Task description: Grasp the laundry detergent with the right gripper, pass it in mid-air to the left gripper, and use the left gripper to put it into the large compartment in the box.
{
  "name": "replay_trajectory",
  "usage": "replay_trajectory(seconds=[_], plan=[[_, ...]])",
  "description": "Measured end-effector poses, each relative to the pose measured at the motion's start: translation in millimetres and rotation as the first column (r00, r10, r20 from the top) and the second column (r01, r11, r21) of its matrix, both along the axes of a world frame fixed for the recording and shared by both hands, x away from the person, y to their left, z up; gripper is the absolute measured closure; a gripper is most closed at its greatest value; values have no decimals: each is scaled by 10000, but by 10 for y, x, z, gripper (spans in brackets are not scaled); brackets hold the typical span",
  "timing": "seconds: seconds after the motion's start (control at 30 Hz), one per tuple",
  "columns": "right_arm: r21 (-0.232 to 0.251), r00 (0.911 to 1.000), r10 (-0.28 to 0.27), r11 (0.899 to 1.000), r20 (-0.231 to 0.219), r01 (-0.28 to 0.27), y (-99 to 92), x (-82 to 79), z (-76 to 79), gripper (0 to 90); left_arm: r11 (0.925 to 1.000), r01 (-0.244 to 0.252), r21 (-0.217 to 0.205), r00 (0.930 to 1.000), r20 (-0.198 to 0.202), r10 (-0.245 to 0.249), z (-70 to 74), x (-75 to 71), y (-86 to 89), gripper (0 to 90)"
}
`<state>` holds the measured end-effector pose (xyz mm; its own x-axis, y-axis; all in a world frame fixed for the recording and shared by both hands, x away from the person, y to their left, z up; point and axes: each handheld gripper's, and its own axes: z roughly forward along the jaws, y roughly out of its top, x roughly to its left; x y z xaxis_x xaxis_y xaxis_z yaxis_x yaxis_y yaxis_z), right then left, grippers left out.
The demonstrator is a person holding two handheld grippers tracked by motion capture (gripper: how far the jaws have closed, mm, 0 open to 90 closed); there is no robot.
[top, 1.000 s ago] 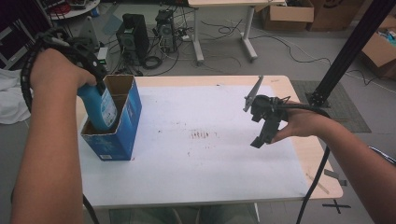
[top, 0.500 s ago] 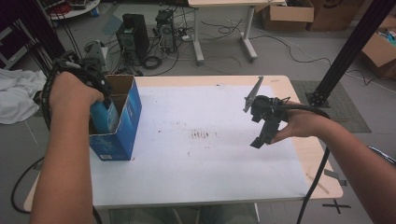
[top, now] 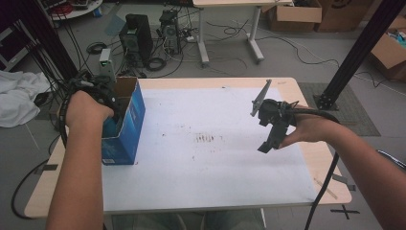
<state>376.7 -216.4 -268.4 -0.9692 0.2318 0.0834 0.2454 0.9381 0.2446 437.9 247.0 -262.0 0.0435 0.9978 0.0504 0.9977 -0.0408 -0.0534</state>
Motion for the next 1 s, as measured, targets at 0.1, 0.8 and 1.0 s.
replay_trajectory(seconds=[0.1,0.8,1.0], plan=[[-43,10000,-34,10000,-50,34,-9,2,-6,0,10000,-74,-28,10000,62,75,-57,4,9,390],[-113,10000,23,9999,38,-23,-1,-36,0,0,9996,4,265,10000,10,-5,-286,-3,-3,389],[-146,10000,24,9999,44,-24,-9,-53,3,0,9997,-168,177,9993,338,162,-290,-25,10,388]])
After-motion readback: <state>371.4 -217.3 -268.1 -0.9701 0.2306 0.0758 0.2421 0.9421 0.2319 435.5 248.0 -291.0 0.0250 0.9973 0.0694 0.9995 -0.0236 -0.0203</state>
